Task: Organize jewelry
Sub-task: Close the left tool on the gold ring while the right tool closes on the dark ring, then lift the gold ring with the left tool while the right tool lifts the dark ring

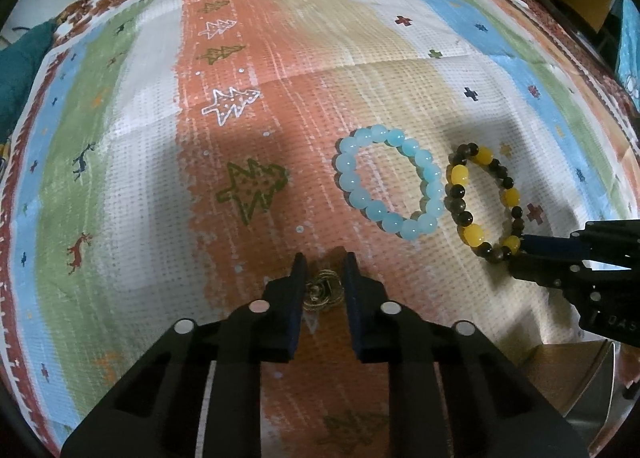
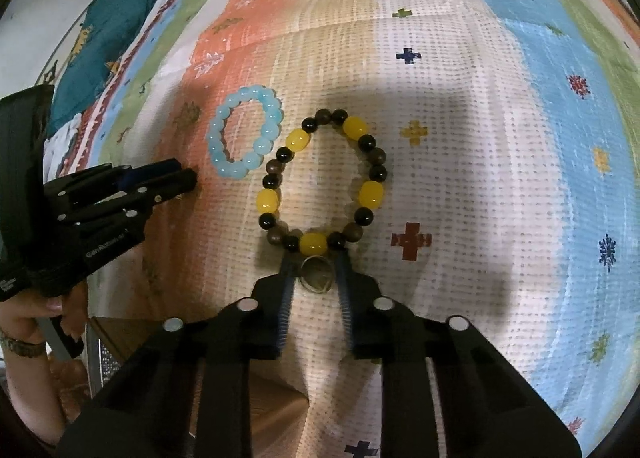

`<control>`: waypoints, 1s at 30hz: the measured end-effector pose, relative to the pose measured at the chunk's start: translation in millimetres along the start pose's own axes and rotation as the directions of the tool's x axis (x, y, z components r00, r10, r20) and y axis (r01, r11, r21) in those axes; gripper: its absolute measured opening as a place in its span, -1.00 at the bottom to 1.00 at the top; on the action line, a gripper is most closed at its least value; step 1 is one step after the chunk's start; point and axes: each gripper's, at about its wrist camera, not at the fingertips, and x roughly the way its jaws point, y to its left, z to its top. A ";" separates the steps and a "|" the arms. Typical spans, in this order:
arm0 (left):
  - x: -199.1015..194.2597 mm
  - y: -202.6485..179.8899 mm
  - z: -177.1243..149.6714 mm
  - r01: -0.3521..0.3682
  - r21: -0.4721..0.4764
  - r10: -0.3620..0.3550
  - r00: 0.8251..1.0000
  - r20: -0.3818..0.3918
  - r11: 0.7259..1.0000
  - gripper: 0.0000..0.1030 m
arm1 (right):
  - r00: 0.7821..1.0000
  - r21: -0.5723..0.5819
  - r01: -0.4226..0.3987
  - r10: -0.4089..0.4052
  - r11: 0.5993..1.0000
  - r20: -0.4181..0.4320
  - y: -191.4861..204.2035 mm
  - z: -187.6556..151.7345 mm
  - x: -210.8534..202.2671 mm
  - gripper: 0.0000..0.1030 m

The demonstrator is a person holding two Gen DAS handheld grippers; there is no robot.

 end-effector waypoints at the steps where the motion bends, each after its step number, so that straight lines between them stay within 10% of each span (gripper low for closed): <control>1: 0.0 -0.1 0.3 0.000 0.002 0.000 1.000 0.000 1.000 -0.69 | 1.000 -0.001 0.001 -0.001 1.000 0.001 -0.2 -0.3 -0.2 -0.61; 30: -18.5 5.0 1.9 0.033 -0.040 -0.031 0.999 0.038 0.999 -0.77 | 0.999 -0.033 -0.030 0.031 0.999 0.024 5.9 -2.8 -9.7 -0.63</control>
